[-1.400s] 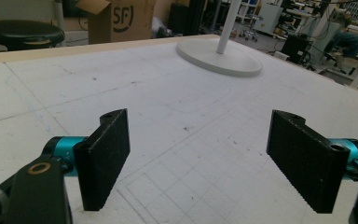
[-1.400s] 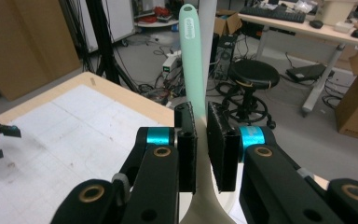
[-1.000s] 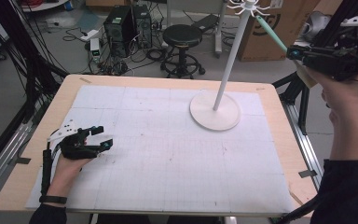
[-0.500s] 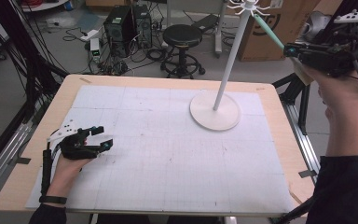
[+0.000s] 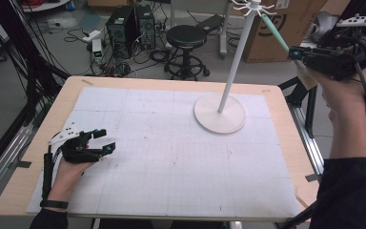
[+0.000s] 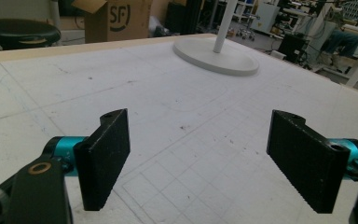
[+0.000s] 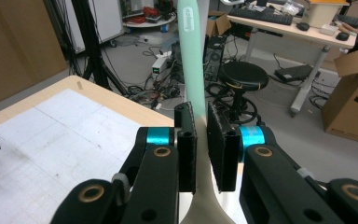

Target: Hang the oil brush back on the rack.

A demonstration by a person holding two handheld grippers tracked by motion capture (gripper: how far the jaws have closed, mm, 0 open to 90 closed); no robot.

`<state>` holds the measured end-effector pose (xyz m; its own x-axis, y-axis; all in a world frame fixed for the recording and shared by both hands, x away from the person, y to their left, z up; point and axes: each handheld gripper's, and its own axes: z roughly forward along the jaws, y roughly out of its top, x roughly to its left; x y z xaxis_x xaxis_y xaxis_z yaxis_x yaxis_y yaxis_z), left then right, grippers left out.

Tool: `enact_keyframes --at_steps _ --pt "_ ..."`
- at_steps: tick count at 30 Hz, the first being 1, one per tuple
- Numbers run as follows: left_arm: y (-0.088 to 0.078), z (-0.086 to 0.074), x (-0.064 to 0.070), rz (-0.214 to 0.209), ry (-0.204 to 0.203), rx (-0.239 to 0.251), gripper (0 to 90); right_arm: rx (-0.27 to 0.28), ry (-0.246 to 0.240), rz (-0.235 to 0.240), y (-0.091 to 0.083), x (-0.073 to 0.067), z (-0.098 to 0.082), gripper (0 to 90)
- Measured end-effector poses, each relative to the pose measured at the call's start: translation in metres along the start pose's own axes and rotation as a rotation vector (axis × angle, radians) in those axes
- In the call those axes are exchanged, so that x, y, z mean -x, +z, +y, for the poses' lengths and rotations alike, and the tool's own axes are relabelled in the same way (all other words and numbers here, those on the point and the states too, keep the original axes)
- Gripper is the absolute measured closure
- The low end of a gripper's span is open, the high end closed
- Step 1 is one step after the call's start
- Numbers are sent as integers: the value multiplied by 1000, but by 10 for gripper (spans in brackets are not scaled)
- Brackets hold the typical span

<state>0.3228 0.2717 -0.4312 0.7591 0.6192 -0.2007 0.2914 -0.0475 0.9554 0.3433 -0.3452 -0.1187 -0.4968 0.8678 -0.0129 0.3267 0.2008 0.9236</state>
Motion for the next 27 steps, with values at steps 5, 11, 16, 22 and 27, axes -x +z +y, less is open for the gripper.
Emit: enact_keyframes --at_steps 5,11,16,22,27 --pt "0 0 0 -2 4 -1 220 -4 6 -7 5 1 -2 826" --pt "1 0 0 -2 1 -1 220 -14 7 -12 13 1 -4 824" --pt "-1 0 0 -3 3 -1 219 -22 -5 -10 21 -3 -9 749" --pt "-1 1 0 -3 3 5 219 -9 -27 48 27 -10 -23 548" --pt "-2 1 0 -3 8 6 219 1 -59 116 32 -18 -49 443"
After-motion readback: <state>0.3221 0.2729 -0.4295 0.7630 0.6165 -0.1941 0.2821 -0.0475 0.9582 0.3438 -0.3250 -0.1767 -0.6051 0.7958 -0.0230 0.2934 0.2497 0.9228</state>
